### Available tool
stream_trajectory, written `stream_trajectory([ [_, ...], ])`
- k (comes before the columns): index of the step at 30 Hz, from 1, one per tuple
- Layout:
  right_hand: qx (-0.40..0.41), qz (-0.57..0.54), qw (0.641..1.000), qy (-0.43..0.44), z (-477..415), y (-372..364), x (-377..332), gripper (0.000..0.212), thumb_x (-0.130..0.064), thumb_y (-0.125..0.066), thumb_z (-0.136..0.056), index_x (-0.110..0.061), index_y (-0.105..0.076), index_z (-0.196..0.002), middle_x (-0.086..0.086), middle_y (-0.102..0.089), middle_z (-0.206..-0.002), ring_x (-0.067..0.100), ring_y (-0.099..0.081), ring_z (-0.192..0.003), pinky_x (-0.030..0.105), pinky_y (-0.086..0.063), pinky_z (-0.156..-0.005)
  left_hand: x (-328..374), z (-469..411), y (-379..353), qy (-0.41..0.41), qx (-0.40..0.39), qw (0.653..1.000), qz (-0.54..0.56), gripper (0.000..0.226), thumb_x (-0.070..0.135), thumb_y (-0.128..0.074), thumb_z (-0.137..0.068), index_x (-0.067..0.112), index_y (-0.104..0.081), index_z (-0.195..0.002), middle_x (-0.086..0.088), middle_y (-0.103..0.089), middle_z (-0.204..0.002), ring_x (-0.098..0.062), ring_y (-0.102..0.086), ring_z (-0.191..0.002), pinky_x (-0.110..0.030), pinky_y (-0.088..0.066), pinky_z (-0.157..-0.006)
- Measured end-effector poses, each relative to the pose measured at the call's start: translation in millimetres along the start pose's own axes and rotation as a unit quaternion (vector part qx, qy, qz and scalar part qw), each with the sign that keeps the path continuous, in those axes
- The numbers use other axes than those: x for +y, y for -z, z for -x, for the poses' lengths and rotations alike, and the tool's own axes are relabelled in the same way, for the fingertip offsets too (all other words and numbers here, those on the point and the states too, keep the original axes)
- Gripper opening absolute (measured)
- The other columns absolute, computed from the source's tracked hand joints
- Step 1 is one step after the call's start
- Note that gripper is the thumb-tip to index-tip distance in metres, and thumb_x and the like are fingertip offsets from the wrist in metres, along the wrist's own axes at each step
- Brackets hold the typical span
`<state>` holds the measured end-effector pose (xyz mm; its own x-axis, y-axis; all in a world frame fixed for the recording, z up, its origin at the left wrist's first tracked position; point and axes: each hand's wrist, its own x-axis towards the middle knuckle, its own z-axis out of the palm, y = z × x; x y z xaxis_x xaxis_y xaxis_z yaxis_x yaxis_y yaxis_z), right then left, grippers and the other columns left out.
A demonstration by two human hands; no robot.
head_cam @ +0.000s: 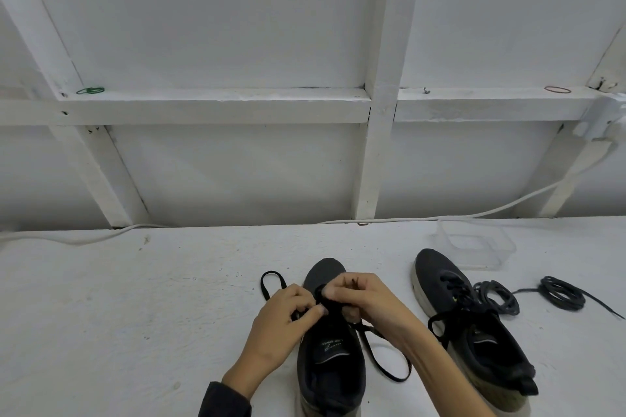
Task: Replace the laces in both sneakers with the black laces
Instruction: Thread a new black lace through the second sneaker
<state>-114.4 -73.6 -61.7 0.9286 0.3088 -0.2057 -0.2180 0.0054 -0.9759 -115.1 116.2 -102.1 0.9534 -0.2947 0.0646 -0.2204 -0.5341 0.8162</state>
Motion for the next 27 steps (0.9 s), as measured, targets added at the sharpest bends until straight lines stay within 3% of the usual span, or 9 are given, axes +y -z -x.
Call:
stream_trajectory([
  [2,-0.009,0.004,1.0,0.004,2,4,0,0.024,-0.009,-0.076,-0.08,-0.004,-0.07,-0.103,0.006,-0.056,-0.065,0.016,-0.052,-0.058,0.025,-0.044,-0.059,2,2,-6,0.006,0.034,0.998,0.055,0.035,0.062,-0.057,-0.077,0.029,-0.07,-0.076,0.015,-0.061,-0.089,-0.008,-0.059,-0.085,-0.019,-0.043,-0.069],
  [5,-0.019,0.007,1.0,0.006,5,9,1,0.037,0.004,-0.074,-0.079,-0.004,-0.067,-0.115,0.016,-0.069,-0.089,0.026,-0.068,-0.082,0.03,-0.055,-0.077,6,3,-12,0.009,0.078,0.993,0.086,0.016,0.033,-0.068,-0.088,0.032,-0.069,-0.072,0.012,-0.064,-0.084,-0.006,-0.06,-0.081,-0.014,-0.041,-0.067],
  [9,-0.029,0.021,0.999,0.003,6,11,-1,0.049,0.011,-0.075,-0.075,-0.004,-0.064,-0.119,0.019,-0.072,-0.105,0.03,-0.071,-0.097,0.031,-0.056,-0.087,10,3,-14,0.013,0.09,0.989,0.114,0.019,0.021,-0.067,-0.09,0.031,-0.072,-0.074,0.013,-0.066,-0.083,-0.003,-0.06,-0.078,-0.013,-0.043,-0.067],
  [14,-0.069,0.014,0.998,-0.002,10,14,-5,0.062,0.019,-0.074,-0.069,-0.005,-0.062,-0.124,0.015,-0.071,-0.112,0.027,-0.069,-0.107,0.03,-0.055,-0.091,5,3,-12,0.028,0.104,0.978,0.178,0.011,0.019,-0.068,-0.089,0.026,-0.076,-0.088,0.008,-0.073,-0.088,-0.006,-0.066,-0.082,-0.026,-0.052,-0.073],
  [17,-0.021,0.037,0.999,0.015,9,12,-4,0.043,0.013,-0.072,-0.076,-0.002,-0.067,-0.116,0.013,-0.074,-0.102,0.025,-0.072,-0.099,0.025,-0.055,-0.08,11,3,-12,0.026,0.101,0.974,0.201,0.013,0.016,-0.068,-0.088,0.025,-0.078,-0.09,0.007,-0.075,-0.086,-0.004,-0.067,-0.081,-0.021,-0.051,-0.073],
  [20,0.034,0.073,0.996,0.047,3,9,0,0.019,0.001,-0.069,-0.085,0.0,-0.072,-0.104,0.009,-0.076,-0.082,0.025,-0.073,-0.076,0.027,-0.056,-0.068,13,3,-13,0.015,0.098,0.976,0.194,0.014,0.015,-0.07,-0.087,0.027,-0.078,-0.088,0.008,-0.075,-0.086,-0.006,-0.069,-0.085,-0.024,-0.053,-0.078],
  [24,0.073,0.151,0.984,0.068,-4,4,0,0.01,-0.007,-0.074,-0.084,-0.005,-0.077,-0.093,0.011,-0.073,-0.07,0.019,-0.065,-0.057,0.023,-0.048,-0.051,15,1,-12,-0.004,0.087,0.981,0.171,0.018,0.017,-0.071,-0.086,0.034,-0.078,-0.084,0.009,-0.074,-0.087,-0.009,-0.069,-0.086,-0.026,-0.055,-0.08],
  [27,0.078,0.176,0.978,0.08,-4,0,-2,0.009,-0.015,-0.077,-0.082,-0.01,-0.078,-0.09,0.014,-0.072,-0.073,0.015,-0.059,-0.052,0.021,-0.044,-0.05,18,0,-11,-0.007,0.084,0.981,0.172,0.011,0.03,-0.07,-0.082,0.038,-0.076,-0.083,0.008,-0.074,-0.086,-0.009,-0.069,-0.084,-0.026,-0.056,-0.078],
])
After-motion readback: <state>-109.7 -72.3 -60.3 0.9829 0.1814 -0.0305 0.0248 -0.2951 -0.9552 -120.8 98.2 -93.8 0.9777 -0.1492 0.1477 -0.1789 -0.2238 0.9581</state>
